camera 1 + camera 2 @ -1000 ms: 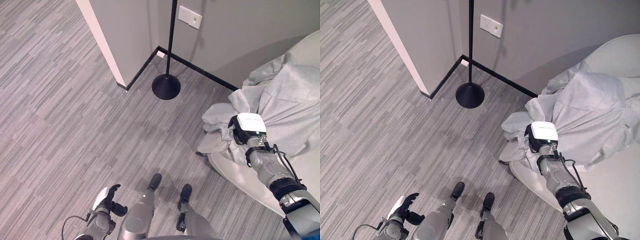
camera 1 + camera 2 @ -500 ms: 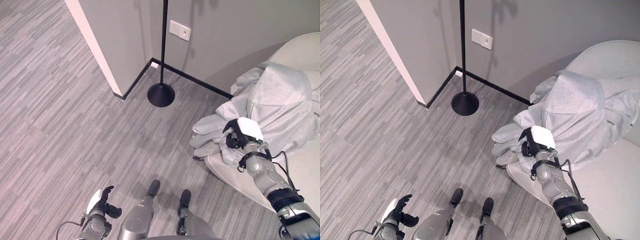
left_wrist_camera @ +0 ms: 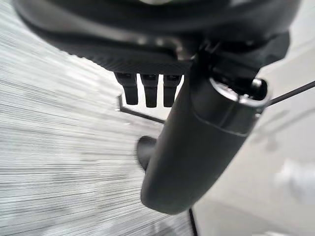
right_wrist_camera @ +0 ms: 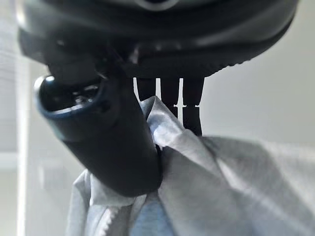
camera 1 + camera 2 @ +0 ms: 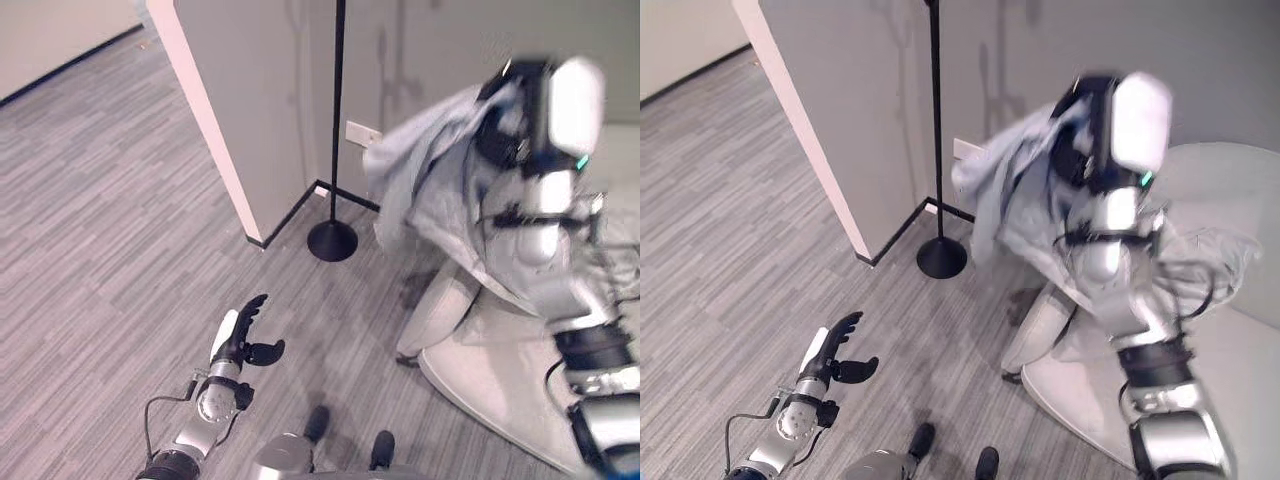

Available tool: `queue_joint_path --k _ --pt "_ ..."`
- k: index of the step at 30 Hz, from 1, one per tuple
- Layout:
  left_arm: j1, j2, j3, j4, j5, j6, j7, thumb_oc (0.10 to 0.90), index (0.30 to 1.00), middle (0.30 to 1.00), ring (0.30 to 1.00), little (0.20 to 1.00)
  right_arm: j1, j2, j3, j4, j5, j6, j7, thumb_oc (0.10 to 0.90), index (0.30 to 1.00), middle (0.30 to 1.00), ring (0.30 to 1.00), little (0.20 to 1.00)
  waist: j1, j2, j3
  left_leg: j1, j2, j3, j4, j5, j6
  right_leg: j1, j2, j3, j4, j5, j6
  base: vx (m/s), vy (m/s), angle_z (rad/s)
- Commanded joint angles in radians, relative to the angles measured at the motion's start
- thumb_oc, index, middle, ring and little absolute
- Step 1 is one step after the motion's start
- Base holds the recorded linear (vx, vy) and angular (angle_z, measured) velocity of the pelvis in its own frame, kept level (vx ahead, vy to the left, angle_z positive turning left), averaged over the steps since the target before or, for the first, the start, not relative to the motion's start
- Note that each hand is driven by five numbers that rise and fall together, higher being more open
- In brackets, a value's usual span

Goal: Hang the clothes on the sofa on the clothes rack.

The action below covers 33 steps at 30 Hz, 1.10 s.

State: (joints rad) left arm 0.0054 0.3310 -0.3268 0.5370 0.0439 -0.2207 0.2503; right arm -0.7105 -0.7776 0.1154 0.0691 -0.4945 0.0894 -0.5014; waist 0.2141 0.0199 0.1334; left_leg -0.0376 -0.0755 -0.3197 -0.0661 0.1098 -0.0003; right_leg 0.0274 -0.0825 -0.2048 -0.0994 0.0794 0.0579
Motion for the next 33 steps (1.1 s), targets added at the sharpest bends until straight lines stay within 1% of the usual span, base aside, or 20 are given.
queue_joint_path --k 1,3,5,8,12,13,14,17,18,19,22,23,24,25,28,31,33 --pt "0.022 0.08 -0.064 -0.009 -0.083 -0.028 -0.04 0.8 0.9 0.9 0.9 0.9 -0.261 -0.139 0.016 0.061 -0.001 0.009 -0.114 0.4 0.3 0.3 0.3 0.3 0.042 -0.08 -0.221 -0.016 -0.032 -0.111 -0.021 -0.105 0.028 0.067 0.007 0.033 0.012 -0.135 -0.026 -0.02 0.0 0.1" --pt "0.032 0.094 -0.069 -0.016 -0.088 -0.027 -0.057 0.8 0.9 0.9 0.9 0.9 -0.358 -0.178 0.053 0.098 0.001 0.022 -0.117 0.4 0.3 0.3 0.3 0.3 0.048 -0.088 -0.23 -0.012 -0.033 -0.116 -0.021 -0.105 0.027 0.073 0.006 0.028 0.012 -0.135 -0.026 -0.02 -0.005 0.12" --pt "0.037 0.106 -0.072 -0.034 -0.099 -0.028 -0.071 0.8 0.9 0.9 0.9 0.9 -0.461 -0.197 0.103 0.14 0.017 0.026 -0.125 0.4 0.3 0.3 0.3 0.3 0.053 -0.093 -0.234 -0.008 -0.034 -0.121 -0.021 -0.104 0.026 0.078 0.007 0.024 0.012 -0.135 -0.025 -0.02 -0.007 0.1" --pt "0.016 0.126 -0.056 -0.069 -0.098 -0.028 -0.05 0.8 0.9 0.9 0.9 0.9 -0.594 -0.211 0.188 0.206 0.041 0.033 -0.127 0.4 0.3 0.3 0.3 0.3 0.058 -0.102 -0.241 -0.006 -0.034 -0.129 -0.021 -0.101 0.025 0.082 0.008 0.018 0.012 -0.136 -0.025 -0.02 -0.017 0.08" --pt "-0.045 0.147 -0.031 -0.141 -0.077 -0.046 0.005 0.8 0.9 0.9 0.9 0.9 -0.719 -0.183 0.277 0.229 0.04 0.037 -0.116 0.4 0.3 0.3 0.3 0.3 0.056 -0.107 -0.248 -0.005 -0.035 -0.137 -0.021 -0.099 0.021 0.085 0.009 0.016 0.012 -0.136 -0.026 -0.01 -0.006 0.01" --pt "-0.046 0.143 -0.027 -0.144 -0.077 -0.045 0.006 0.8 0.9 0.9 0.9 0.9 -0.736 -0.181 0.29 0.238 0.042 0.037 -0.117 0.4 0.3 0.3 0.3 0.3 0.053 -0.103 -0.244 -0.006 -0.035 -0.138 -0.021 -0.098 0.02 0.084 0.009 0.015 0.012 -0.136 -0.026 0.0 0.0 0.0" --pt "-0.081 0.153 -0.013 -0.192 -0.068 -0.063 0.05 0.8 0.9 0.9 0.9 0.9 -0.778 -0.15 0.31 0.243 0.045 0.034 -0.121 0.4 0.3 0.3 0.3 0.3 0.052 -0.108 -0.25 -0.004 -0.036 -0.14 -0.021 -0.099 0.018 0.085 0.009 0.016 0.012 -0.135 -0.026 0.0 0.0 0.0" --pt "-0.146 0.16 0.02 -0.243 -0.042 -0.081 0.144 0.8 0.9 0.9 0.9 0.9 -0.848 -0.083 0.346 0.268 0.083 0.02 -0.13 0.4 0.3 0.3 0.3 0.3 0.043 -0.111 -0.254 -0.002 -0.036 -0.141 -0.021 -0.099 0.016 0.087 0.011 0.022 0.012 -0.134 -0.028 0.0 0.0 0.0" --pt "-0.148 0.158 0.023 -0.242 -0.039 -0.081 0.15 0.8 0.9 0.9 0.9 0.9 -0.857 -0.081 0.351 0.273 0.085 0.019 -0.132 0.4 0.3 0.3 0.3 0.3 0.041 -0.11 -0.251 -0.002 -0.035 -0.14 -0.021 -0.099 0.016 0.087 0.011 0.023 0.012 -0.134 -0.028 0.0 0.0 0.0" --pt "-0.203 0.165 0.031 -0.241 0.004 -0.076 0.209 0.8 0.9 0.9 0.9 0.9 -0.861 -0.034 0.344 0.263 0.123 -0.003 -0.135 0.4 0.3 0.3 0.3 0.3 0.033 -0.11 -0.255 0.001 -0.034 -0.138 -0.021 -0.101 0.015 0.088 0.011 0.029 0.012 -0.132 -0.031 0.0 0.0 0.0" --pt "-0.254 0.176 0.048 -0.272 0.05 -0.064 0.262 0.8 0.9 0.9 0.9 0.9 -0.817 0.036 0.307 0.205 0.169 -0.044 -0.131 0.4 0.3 0.3 0.3 0.3 0.024 -0.103 -0.254 0.006 -0.033 -0.139 -0.021 -0.103 0.015 0.091 0.012 0.037 0.012 -0.133 -0.035 0.0 0.0 0.0" --pt "-0.275 0.184 0.06 -0.297 0.091 -0.055 0.285 0.8 0.9 0.9 0.9 0.9 -0.775 0.079 0.289 0.159 0.185 -0.07 -0.118 0.4 0.3 0.3 0.3 0.3 0.024 -0.099 -0.254 0.01 -0.033 -0.141 -0.021 -0.103 0.015 0.094 0.012 0.04 0.012 -0.133 -0.038 0.0 0.0 0.0" --pt "-0.273 0.185 0.061 -0.299 0.093 -0.053 0.287 0.8 0.9 0.9 0.9 0.9 -0.77 0.079 0.285 0.154 0.184 -0.069 -0.116 0.4 0.3 0.3 0.3 0.3 0.023 -0.1 -0.254 0.011 -0.033 -0.141 -0.021 -0.103 0.015 0.095 0.012 0.04 0.012 -0.133 -0.038 0.0 0.0 0.0" --pt "-0.284 0.19 0.072 -0.321 0.125 -0.05 0.302 0.8 0.9 0.9 0.9 0.9 -0.736 0.107 0.274 0.115 0.187 -0.085 -0.098 0.4 0.3 0.3 0.3 0.3 0.025 -0.097 -0.252 0.012 -0.032 -0.142 -0.021 -0.103 0.014 0.096 0.012 0.041 0.012 -0.134 -0.039 0.0 0.0 0.0" --pt "-0.282 0.19 0.08 -0.34 0.138 -0.047 0.311 0.8 0.9 0.9 0.9 0.9 -0.704 0.126 0.258 0.081 0.192 -0.093 -0.086 0.4 0.3 0.3 0.3 0.3 0.025 -0.097 -0.252 0.013 -0.032 -0.143 -0.021 -0.103 0.014 0.098 0.013 0.041 0.012 -0.133 -0.039 0.0 0.0 0.0" --pt "-0.293 0.179 0.092 -0.391 0.158 -0.049 0.335 0.8 0.9 0.9 0.9 0.9 -0.616 0.194 0.225 -0.012 0.223 -0.131 -0.059 0.4 0.3 0.3 0.3 0.3 0.029 -0.096 -0.245 0.013 -0.032 -0.143 -0.021 -0.1 0.014 0.098 0.014 0.043 0.012 -0.134 -0.043 0.0 -0.01 0.0" --pt "-0.3 0.151 0.082 -0.421 0.121 -0.059 0.326 0.8 0.9 0.9 0.9 0.9 -0.577 0.237 0.217 -0.043 0.254 -0.146 -0.048 0.4 0.3 0.3 0.3 0.3 0.03 -0.097 -0.239 0.012 -0.033 -0.144 -0.021 -0.098 0.014 0.099 0.014 0.042 0.012 -0.134 -0.044 0.0 -0.016 0.0"
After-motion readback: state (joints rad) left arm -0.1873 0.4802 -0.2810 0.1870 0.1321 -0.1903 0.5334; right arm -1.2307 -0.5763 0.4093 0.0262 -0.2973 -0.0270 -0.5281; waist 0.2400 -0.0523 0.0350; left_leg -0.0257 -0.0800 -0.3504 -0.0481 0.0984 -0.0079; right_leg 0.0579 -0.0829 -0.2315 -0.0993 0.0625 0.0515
